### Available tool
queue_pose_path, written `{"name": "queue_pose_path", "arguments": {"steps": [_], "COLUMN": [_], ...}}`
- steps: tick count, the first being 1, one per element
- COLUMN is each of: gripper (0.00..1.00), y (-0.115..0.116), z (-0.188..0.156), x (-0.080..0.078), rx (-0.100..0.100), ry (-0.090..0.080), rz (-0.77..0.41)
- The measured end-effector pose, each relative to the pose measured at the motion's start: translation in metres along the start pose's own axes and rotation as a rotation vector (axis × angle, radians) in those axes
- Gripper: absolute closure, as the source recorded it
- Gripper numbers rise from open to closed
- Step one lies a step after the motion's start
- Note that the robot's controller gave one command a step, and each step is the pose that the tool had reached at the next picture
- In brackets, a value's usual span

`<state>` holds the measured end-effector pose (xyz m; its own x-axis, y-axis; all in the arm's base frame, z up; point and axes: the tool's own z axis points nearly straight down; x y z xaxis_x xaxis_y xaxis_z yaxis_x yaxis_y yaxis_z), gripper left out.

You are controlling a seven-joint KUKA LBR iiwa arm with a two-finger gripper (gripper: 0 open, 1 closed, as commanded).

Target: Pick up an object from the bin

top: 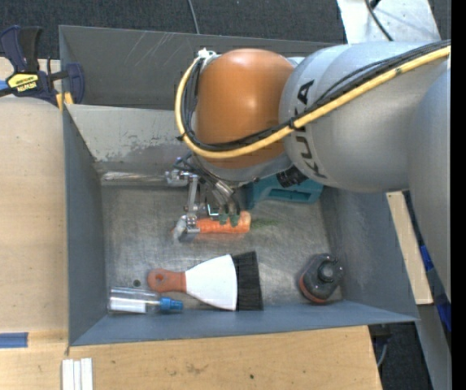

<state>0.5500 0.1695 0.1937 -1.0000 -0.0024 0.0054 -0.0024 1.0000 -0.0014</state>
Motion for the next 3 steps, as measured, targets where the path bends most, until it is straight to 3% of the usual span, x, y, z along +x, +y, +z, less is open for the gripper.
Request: {"name": "queue_pose_path", "arguments": {"steps": [1, 2, 3], "gripper": [0.00, 0.00, 0.00], "y": [0.000, -0.018, -0.045], "z": [-0.005, 0.001, 0.041], "x": [-0.002, 0.004, -0.006], "rx": [-0.003, -0.004, 0.000], "ry": [-0.008, -0.010, -0.012], "rz": [0.002, -0.095, -0.193]}}
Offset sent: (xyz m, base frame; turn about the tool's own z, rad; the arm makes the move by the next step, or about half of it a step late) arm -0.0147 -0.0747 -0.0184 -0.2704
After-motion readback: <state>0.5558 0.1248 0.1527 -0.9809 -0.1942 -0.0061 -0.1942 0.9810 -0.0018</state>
